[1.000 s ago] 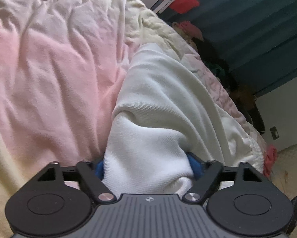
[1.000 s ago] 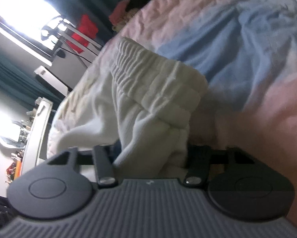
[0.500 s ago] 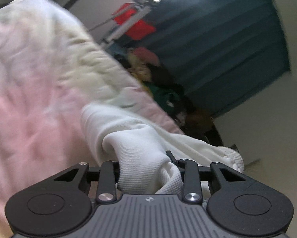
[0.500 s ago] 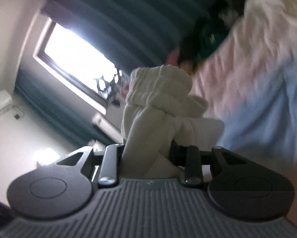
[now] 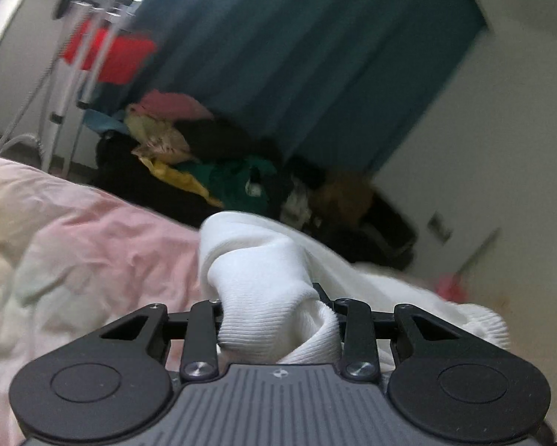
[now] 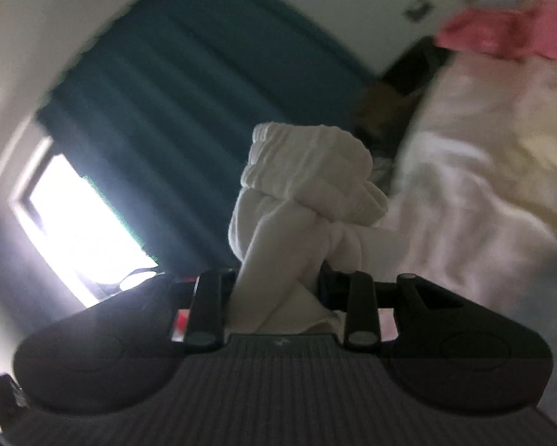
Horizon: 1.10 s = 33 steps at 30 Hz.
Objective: Fold clothes
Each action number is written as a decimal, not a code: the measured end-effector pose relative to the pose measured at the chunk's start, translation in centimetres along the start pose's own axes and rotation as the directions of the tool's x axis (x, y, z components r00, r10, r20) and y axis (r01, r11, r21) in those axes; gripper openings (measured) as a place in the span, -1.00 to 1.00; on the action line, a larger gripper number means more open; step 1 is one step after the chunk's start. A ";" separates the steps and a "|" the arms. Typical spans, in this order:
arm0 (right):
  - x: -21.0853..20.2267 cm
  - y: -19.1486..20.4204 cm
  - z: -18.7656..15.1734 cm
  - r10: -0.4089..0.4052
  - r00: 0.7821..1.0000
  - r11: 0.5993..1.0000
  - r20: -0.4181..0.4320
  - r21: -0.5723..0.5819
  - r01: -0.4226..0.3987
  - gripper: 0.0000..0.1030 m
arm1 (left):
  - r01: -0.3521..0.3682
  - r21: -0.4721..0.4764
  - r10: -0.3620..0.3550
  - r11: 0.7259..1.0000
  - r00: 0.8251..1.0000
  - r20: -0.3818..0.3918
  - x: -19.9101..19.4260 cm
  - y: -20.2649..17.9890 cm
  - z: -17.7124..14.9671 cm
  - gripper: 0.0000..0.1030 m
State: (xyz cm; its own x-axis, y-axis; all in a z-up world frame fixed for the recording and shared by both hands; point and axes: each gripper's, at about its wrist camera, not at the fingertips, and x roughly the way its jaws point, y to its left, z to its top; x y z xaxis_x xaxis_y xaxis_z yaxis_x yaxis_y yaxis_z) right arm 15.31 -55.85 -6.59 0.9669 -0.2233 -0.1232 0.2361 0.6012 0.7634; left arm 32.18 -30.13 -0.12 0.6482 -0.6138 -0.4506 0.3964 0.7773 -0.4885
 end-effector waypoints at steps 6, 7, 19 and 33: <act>1.1 -6.7 -5.3 -0.248 0.930 0.967 -0.271 -0.003 0.257 -0.31 | -0.111 0.118 0.124 0.987 0.986 -0.115 3.8 2.6 -6.7 -0.23; 0.9 -7.0 -5.4 -0.249 0.927 0.964 -0.282 0.026 0.266 -0.29 | -0.109 0.126 0.125 0.986 0.984 -0.126 3.8 3.0 -7.0 -0.20; -4.9 -3.2 -3.6 -0.330 0.881 0.942 -0.340 -0.063 0.329 -0.15 | -0.154 0.171 0.182 0.973 0.969 -0.164 -4.9 1.8 -4.8 0.20; -19.1 12.9 -0.2 -0.217 0.955 0.895 -0.202 -0.432 0.112 0.42 | -0.036 0.390 0.032 0.920 0.999 0.015 -28.0 -9.0 -4.5 0.89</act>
State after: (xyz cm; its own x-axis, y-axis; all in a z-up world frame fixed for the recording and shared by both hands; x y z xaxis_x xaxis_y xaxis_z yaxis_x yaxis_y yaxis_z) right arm -0.13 -43.67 5.47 0.8919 -0.1886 -0.4111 0.3610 0.8443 0.3959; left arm 7.56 -20.53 13.56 0.6705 -0.5862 -0.4548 0.5949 0.7911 -0.1424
